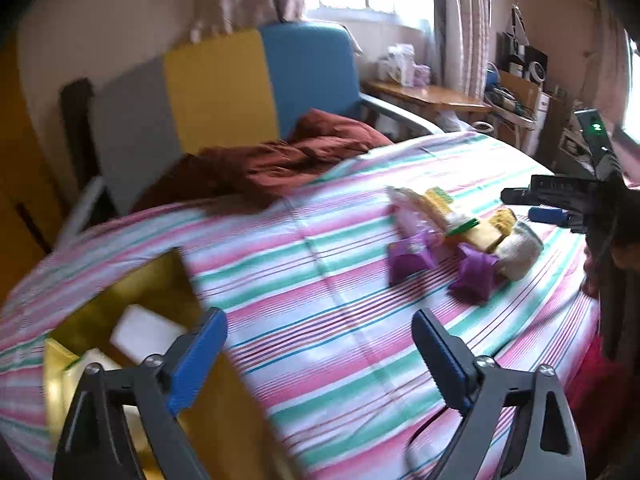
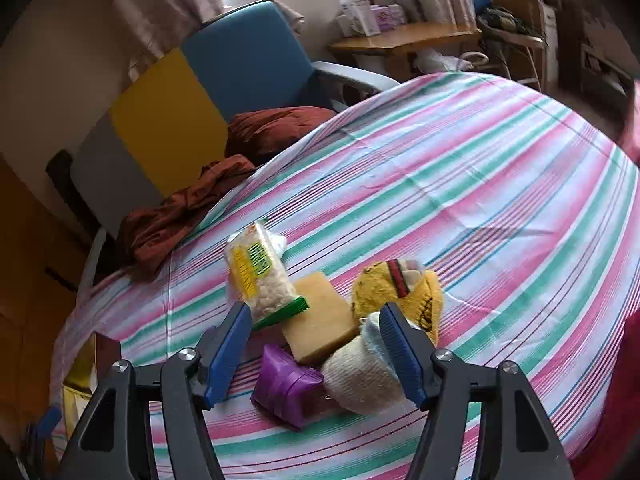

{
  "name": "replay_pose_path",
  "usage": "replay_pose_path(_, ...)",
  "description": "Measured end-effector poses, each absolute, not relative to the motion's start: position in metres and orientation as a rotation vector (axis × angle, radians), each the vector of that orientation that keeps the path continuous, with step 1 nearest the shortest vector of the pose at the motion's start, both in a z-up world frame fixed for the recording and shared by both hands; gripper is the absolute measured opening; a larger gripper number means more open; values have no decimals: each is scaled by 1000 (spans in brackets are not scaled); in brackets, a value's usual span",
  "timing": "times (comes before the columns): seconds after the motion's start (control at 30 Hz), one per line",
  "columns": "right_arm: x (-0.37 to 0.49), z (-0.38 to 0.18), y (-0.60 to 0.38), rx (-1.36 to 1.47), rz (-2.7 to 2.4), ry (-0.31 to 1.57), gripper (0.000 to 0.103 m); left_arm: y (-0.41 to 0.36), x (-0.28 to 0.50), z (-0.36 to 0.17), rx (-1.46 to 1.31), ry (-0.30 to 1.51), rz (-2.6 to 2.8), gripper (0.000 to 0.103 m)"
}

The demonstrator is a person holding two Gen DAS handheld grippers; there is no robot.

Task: Organize objects
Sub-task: 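Grasp the purple snack packet with the left gripper while the right gripper grasps the WEIDAN snack bag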

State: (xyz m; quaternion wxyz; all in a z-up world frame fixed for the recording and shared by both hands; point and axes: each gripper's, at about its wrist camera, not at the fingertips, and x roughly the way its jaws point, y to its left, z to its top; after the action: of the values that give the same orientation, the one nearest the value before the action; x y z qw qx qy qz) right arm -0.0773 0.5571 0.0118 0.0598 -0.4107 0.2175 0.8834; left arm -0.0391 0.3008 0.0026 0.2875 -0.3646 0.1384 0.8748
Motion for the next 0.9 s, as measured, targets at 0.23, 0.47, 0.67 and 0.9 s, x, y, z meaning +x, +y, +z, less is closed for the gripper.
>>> replay_pose_path(0.23, -79, 12, 554, -1261, 2712, 665, 68, 366, -85, -33, -1175, 248, 2173, 82)
replay_pose_path(0.47, -84, 7, 549, -1311, 2714, 641, 68, 408, -111, -61, -1262, 191, 2077, 83)
replay_pose_path(0.67, -85, 4, 544, -1339, 2711, 592, 68, 423, -129, -84, -1317, 147, 2012, 61)
replay_pose_path(0.9, -91, 4, 534, -1388, 2720, 530, 68, 409, -128, -87, -1323, 99, 1989, 50)
